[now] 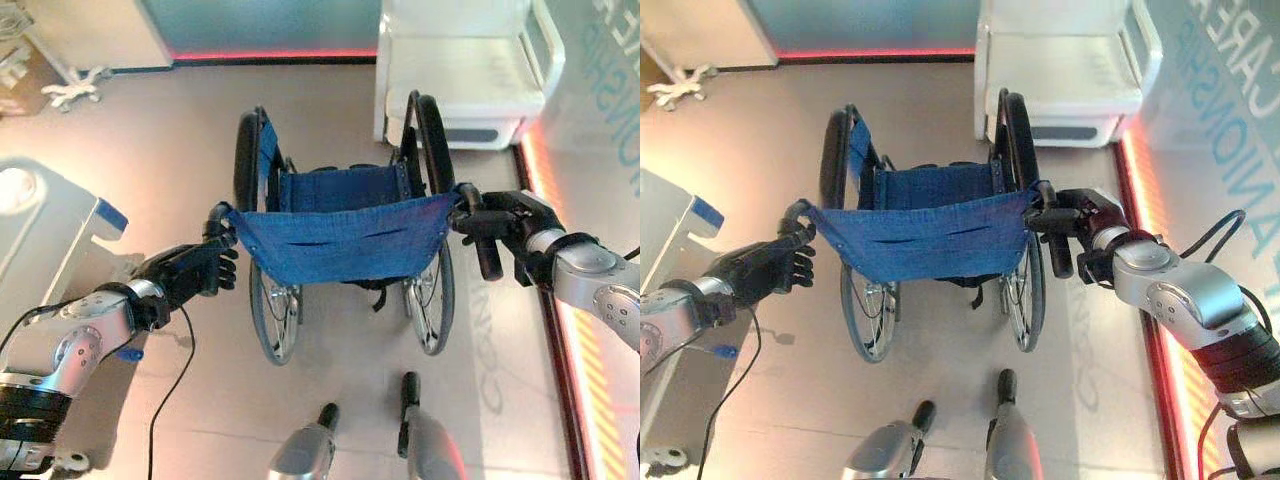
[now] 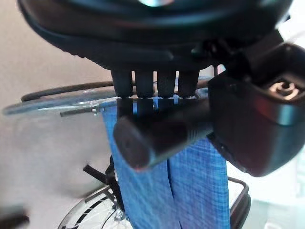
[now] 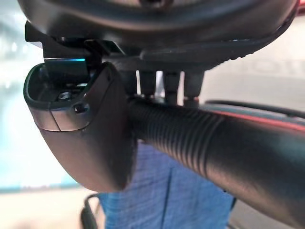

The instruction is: Push the wheelchair next to the bed

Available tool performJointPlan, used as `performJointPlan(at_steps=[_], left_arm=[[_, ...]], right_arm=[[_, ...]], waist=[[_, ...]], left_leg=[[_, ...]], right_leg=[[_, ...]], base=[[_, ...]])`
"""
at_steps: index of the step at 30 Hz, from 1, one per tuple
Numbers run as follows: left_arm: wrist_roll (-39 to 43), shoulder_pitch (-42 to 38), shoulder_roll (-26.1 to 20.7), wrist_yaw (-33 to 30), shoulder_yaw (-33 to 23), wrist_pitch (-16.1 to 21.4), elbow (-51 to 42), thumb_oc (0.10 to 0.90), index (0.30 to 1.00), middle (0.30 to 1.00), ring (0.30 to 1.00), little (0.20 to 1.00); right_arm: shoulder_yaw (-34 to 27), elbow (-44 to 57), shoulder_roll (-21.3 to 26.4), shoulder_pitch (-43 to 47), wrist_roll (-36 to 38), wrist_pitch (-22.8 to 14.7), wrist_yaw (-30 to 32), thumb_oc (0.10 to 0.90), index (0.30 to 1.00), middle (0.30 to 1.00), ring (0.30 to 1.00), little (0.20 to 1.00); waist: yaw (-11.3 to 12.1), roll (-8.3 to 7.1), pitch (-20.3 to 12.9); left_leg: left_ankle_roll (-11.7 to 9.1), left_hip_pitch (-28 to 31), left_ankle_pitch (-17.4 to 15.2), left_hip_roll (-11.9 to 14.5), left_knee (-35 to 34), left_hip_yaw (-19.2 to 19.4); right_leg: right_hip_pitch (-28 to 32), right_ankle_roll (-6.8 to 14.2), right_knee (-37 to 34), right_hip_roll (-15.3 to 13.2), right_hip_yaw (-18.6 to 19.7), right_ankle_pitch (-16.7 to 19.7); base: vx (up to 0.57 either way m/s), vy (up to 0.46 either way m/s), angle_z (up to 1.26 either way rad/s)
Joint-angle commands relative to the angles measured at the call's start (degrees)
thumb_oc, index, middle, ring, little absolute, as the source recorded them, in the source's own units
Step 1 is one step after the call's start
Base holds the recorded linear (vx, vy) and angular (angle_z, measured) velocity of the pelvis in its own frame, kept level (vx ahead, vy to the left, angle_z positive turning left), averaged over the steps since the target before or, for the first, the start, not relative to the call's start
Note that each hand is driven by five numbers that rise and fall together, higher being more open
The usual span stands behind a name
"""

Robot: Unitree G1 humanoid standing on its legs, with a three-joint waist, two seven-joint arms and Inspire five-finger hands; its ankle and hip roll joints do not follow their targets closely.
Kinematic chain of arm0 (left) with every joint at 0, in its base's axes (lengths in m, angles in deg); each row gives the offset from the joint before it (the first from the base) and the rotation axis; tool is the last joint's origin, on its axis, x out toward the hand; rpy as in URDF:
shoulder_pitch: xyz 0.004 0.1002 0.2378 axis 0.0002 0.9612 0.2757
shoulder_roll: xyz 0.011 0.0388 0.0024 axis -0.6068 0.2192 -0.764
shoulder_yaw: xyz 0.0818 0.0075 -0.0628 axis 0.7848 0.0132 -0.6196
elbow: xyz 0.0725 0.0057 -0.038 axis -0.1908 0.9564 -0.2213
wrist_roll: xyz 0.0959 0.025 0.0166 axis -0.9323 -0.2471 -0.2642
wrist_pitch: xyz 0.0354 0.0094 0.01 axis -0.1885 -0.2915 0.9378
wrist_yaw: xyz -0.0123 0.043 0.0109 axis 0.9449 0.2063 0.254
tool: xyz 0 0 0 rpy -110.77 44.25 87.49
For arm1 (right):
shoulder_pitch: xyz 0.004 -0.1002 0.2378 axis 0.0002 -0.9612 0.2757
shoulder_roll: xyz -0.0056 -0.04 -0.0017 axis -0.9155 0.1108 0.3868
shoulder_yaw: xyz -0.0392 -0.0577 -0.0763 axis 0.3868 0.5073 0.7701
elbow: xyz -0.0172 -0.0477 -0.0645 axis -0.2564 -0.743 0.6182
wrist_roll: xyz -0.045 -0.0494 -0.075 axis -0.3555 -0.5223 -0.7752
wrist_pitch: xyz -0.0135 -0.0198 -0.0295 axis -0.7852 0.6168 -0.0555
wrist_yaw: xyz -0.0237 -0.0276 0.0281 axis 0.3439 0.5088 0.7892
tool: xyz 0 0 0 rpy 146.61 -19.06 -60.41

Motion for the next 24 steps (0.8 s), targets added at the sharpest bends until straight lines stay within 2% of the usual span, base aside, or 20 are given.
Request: performJointPlan(at_steps=[1,2,3,4,5,6,7,8,9,11,13,15,18,19,21,22,23,24], left_arm=[[-2.74,6.36,-5.53,-0.95,-6.68,4.2,-3.36,0.4,0.3,0.3,0.3,0.3],[-2.84,6.6,-5.26,-0.95,-6.94,3.81,-3.93,0.4,0.3,0.3,0.3,0.3],[-2.61,6.67,-4.94,-1.37,-7.11,3.48,-4.47,0.4,0.3,0.3,0.3,0.3],[-2.49,6.66,-4.69,-1.4,-7.31,3.06,-4.78,0.4,0.3,0.3,0.3,0.3],[-2.5,6.72,-4.54,-1.27,-7.87,2.51,-5.21,0.4,0.3,0.3,0.3,0.3],[-2.88,6.91,-4.28,-0.88,-8.43,2.34,-5.19,0.4,0.3,0.3,0.3,0.3],[-2.95,7.15,-4.41,-0.59,-9.37,1.74,-5.38,0.4,0.3,0.3,0.3,0.3],[-2.85,7.44,-4.71,-0.63,-10.13,1.36,-5.57,0.4,0.3,0.3,0.3,0.3],[-2.65,7.98,-5.08,-0.71,-11.01,1.2,-5.77,0.4,0.3,0.3,0.3,0.3],[-2.23,9.3,-6.01,-0.48,-12.87,1.45,-5.48,0.4,0.3,0.3,0.3,0.3],[-2.44,11.16,-6.18,0.14,-14.38,2.55,-4.72,0.4,0.3,0.3,0.3,0.3],[-2.95,12.39,-5.67,-0.05,-14.58,3.77,-4.22,0.4,0.3,0.3,0.3,0.3],[-3.41,12.52,-4.64,-2.29,-13.07,5.19,-5.08,0.4,0.3,0.3,0.3,0.3],[-3.6,12.04,-4.37,-2.94,-12.37,5.52,-5.19,0.4,0.3,0.3,0.3,0.3],[-4.58,10.3,-3.73,-3.84,-11.27,6.03,-4.94,0.4,0.3,0.3,0.3,0.3],[-4.62,9.56,-4.15,-4.14,-11.36,5.66,-4.8,0.4,0.3,0.3,0.3,0.3],[-4.57,9.14,-4.42,-4.67,-11.9,4.94,-4.63,0.4,0.3,0.3,0.3,0.3],[-4.52,8.79,-4.58,-4.98,-12.22,4.28,-4.28,0.4,0.3,0.3,0.3,0.3]], right_arm=[[0.68,5.36,0.17,2.67,1.98,-3.92,-6.57,0.4,0.3,0.3,0.3,0.3],[1.34,4.95,0.4,3.45,1.96,-3.68,-6.5,0.4,0.3,0.3,0.3,0.3],[2.02,4.65,0.56,4.14,1.59,-3.6,-6.8,0.4,0.3,0.3,0.3,0.3],[2.82,4.28,0.81,4.96,1.56,-3.68,-6.7,0.4,0.3,0.3,0.3,0.3],[3.71,4.05,1.27,5.99,1.68,-3.95,-6.52,0.4,0.3,0.3,0.3,0.3],[4.05,3.85,1.55,6.77,1.84,-3.89,-6.63,0.4,0.3,0.3,0.3,0.3],[4.24,4.06,2.08,7.48,2.42,-3.88,-6.33,0.4,0.3,0.3,0.3,0.3],[4.19,4.49,2.58,7.79,3.02,-3.89,-6.07,0.4,0.3,0.3,0.3,0.3],[3.97,5.35,2.77,7.96,3.33,-3.6,-5.5,0.4,0.3,0.3,0.3,0.3],[4.53,5.91,2.68,9.66,3.78,-3.26,-5.01,0.4,0.3,0.3,0.3,0.3],[6.32,4.64,1.17,12.11,2.94,-3.3,-5.33,0.4,0.3,0.3,0.3,0.3],[8.26,1.48,-0.35,13.32,0.92,-5.15,-7.54,0.4,0.3,0.3,0.3,0.3],[8.52,-1.83,-2.81,11.09,-3.11,-8.19,-9.94,0.4,0.3,0.3,0.3,0.3],[8.36,-2.62,-3.52,10.19,-4.25,-8.92,-10.37,0.4,0.3,0.3,0.3,0.3],[8.45,-4.68,-6.35,8.99,-7.75,-10.24,-11.25,0.4,0.3,0.3,0.3,0.3],[8.83,-5.86,-8.21,8.87,-9.59,-11.02,-11.91,0.4,0.3,0.3,0.3,0.3],[9.55,-6.47,-9.79,8.77,-11.07,-11.59,-12.72,0.4,0.3,0.3,0.3,0.3],[9.84,-6.53,-10.45,8.86,-11.73,-11.39,-13.69,0.4,0.3,0.3,0.3,0.3]], waist=[[0.99,-1.75,-9.34],[0.94,-2.08,-10.23],[0.88,-2.56,-10.43],[1.2,-3.36,-10.34],[2.15,-4.25,-9.85],[2.77,-4.78,-9.41],[3.64,-4.81,-8.73],[4.39,-4.83,-7.99],[5.19,-4.91,-7.24],[6.63,-5.05,-6.27],[8.41,-4.19,-5.84],[10.19,-2.56,-5.98],[11.92,-1.37,-6.37],[11.71,-1.68,-6.5],[12.49,-1.68,-7.38],[13.65,-1.99,-8.0],[14.65,-2.5,-9.07],[15.16,-3.14,-9.86]], left_leg=[[0.36,14.08,7.81,0.9,-8.33,2.74],[-1.72,13.39,15.13,1.7,-4.56,3.0],[-2.9,11.28,18.77,1.82,1.23,3.86],[-3.64,7.67,20.72,0.99,9.17,4.6],[-3.82,2.42,20.9,-1.32,17.99,5.29],[-3.57,-1.72,20.21,-2.45,22.37,6.47],[-2.68,-5.8,18.24,-2.74,24.45,7.68],[-1.89,-8.57,16.65,-2.69,23.69,8.36],[-1.13,-10.63,15.17,-2.35,21.24,9.05],[-0.08,-11.79,14.04,-0.74,11.91,11.0],[-0.72,-13.69,17.65,0.43,-0.55,12.99],[-2.58,-15.54,23.61,1.77,-14.21,14.55],[-3.51,-16.67,26.98,2.99,-26.69,22.99],[-3.67,-15.89,25.74,2.14,-28.49,24.59],[-2.23,-14.76,23.81,1.7,-28.89,26.64],[-0.51,-14.42,22.49,1.54,-27.91,25.94],[0.34,-13.55,21.39,0.37,-29.84,24.85],[1.43,-12.68,20.2,-0.33,-28.92,24.7]], right_leg=[[-6.9,1.65,-2.61,3.6,0.56,7.18],[-5.36,0.27,-2.99,3.82,-0.59,7.06],[-3.04,-1.0,-3.93,4.16,-1.11,6.3],[-0.94,-2.1,-4.51,4.09,-1.32,5.42],[1.29,-3.09,-4.66,3.85,-1.56,4.13],[2.99,-3.56,-4.6,4.0,-1.49,3.35],[4.68,-3.88,-4.36,4.72,-1.53,2.36],[6.29,-4.0,-4.26,5.38,-1.28,1.72],[7.87,-4.02,-4.35,5.9,-1.06,1.28],[10.18,-3.91,-4.7,7.16,-0.37,0.2],[12.63,-4.25,-5.25,9.43,0.29,-1.52],[15.82,-5.01,-5.66,12.43,0.4,-3.7],[21.69,-5.7,-6.73,15.3,-0.7,-6.95],[23.22,-5.45,-6.51,15.1,-1.4,-8.78],[24.8,-5.74,-5.17,15.7,-2.42,-11.75],[25.04,-5.54,-3.11,15.8,-2.05,-12.56],[25.98,-4.47,-1.26,15.76,-1.62,-12.98],[26.52,-3.34,0.23,15.28,-1.88,-11.94]], base=[[0.45,-0.206,0.91],[0.35,-0.206,0.99],[0.34,-0.254,0.96],[0.4,-0.3,0.75],[0.39,-0.298,0.38],[0.43,-0.308,0.02],[0.36,-0.252,-0.13],[0.4,-0.243,-0.09],[0.38,-0.197,0.16],[0.37,-0.146,-0.07],[0.42,-0.058,-0.31],[0.5,-0.014,-0.26],[0.53,-0.04,-0.3],[0.56,-0.033,-0.27],[0.49,-0.043,-0.11],[0.5,-0.034,0.0],[0.48,-0.029,-0.13],[0.45,0.002,-0.34]])
